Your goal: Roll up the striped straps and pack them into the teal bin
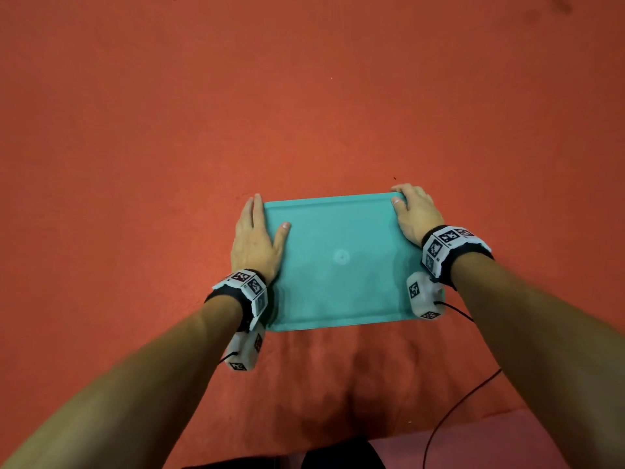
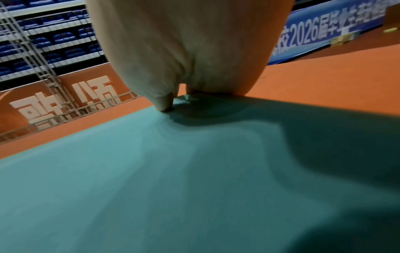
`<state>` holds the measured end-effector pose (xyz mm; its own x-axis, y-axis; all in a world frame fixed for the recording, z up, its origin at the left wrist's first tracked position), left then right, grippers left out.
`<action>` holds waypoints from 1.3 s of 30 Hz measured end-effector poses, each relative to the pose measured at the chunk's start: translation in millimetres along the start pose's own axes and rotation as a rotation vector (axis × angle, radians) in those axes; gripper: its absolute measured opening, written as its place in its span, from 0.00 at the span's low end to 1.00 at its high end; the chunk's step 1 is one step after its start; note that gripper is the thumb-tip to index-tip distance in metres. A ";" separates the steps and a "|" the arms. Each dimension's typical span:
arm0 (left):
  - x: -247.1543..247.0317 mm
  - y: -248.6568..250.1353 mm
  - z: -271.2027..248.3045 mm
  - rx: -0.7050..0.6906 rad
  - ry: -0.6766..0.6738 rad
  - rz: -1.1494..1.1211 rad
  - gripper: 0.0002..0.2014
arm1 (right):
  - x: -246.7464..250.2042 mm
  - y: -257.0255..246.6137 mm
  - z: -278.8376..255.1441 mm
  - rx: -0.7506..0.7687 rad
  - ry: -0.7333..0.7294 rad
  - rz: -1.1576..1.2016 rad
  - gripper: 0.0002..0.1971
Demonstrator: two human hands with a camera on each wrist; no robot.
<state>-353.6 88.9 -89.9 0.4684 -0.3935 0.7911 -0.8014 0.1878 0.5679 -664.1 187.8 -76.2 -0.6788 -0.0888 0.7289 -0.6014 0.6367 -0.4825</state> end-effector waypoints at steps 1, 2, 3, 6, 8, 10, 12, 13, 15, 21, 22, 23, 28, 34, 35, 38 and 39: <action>0.0 0.1 0.0 0.001 0.004 0.005 0.38 | -1.5 -2.8 -5.1 -0.019 0.015 -0.031 0.25; 0.2 0.1 -0.4 0.002 0.011 0.010 0.38 | -4.5 -7.2 -13.6 -0.034 0.028 -0.063 0.32; 0.2 -0.3 -0.9 0.003 0.017 0.013 0.38 | -9.4 -12.4 -24.2 -0.039 0.040 -0.095 0.37; -1.9 -2.8 -2.5 0.015 0.013 0.006 0.38 | -39.3 -22.1 -57.6 -0.013 0.045 -0.212 0.48; -1.0 -0.5 -2.4 0.015 0.014 0.017 0.38 | -64.1 -17.1 -70.1 -0.020 0.010 -0.338 0.52; 0.1 3.7 -3.3 0.016 0.015 0.042 0.38 | -75.3 -11.2 -71.3 -0.014 0.033 -0.444 0.53; 0.5 7.0 -12.7 0.012 0.041 0.109 0.36 | -76.6 -8.4 -68.7 -0.014 0.061 -0.471 0.54; -0.1 8.7 -21.0 -0.001 0.060 0.152 0.36 | -76.9 -8.6 -68.4 -0.011 0.071 -0.476 0.54; -7.5 10.0 -41.8 -0.053 0.062 0.248 0.36 | -77.9 -10.6 -70.4 0.001 0.100 -0.480 0.55; -14.2 2.2 -54.0 -0.072 0.048 0.305 0.34 | -70.8 -12.9 -81.8 0.030 0.172 -0.452 0.51; -14.6 3.0 -54.4 -0.076 0.057 0.303 0.34 | -68.1 -8.7 -87.1 0.029 0.222 -0.442 0.49; -15.0 4.6 -54.8 -0.091 0.066 0.297 0.33 | -66.5 -4.1 -91.6 0.025 0.263 -0.440 0.47; -12.3 6.8 -53.5 -0.099 0.069 0.253 0.34 | -68.6 1.9 -94.1 0.031 0.296 -0.436 0.45; -14.1 7.7 -54.8 -0.089 0.034 0.266 0.35 | -69.2 4.0 -92.8 0.029 0.295 -0.462 0.46; -13.9 7.9 -54.0 -0.083 0.020 0.261 0.36 | -67.8 3.7 -91.5 0.021 0.291 -0.463 0.46; -14.6 11.0 -55.6 -0.064 -0.058 0.250 0.36 | -65.3 4.1 -84.3 0.000 0.205 -0.474 0.48; -14.9 10.5 -55.5 -0.032 -0.098 0.244 0.35 | -64.2 5.2 -81.8 -0.018 0.143 -0.482 0.48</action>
<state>-348.4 146.7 -83.1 0.2226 -0.4183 0.8806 -0.8733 0.3160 0.3709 -589.2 259.5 -85.8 -0.2603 -0.2707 0.9268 -0.8239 0.5628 -0.0670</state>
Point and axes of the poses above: each hand's wrist, its own z-axis towards the middle knuckle, its own x-axis out of the back of the hand, y = z × x, the point moved 8 cm from there along z, towards the middle knuckle, and after that the axes turned 8 degrees about -y, right-handed, at the moved point
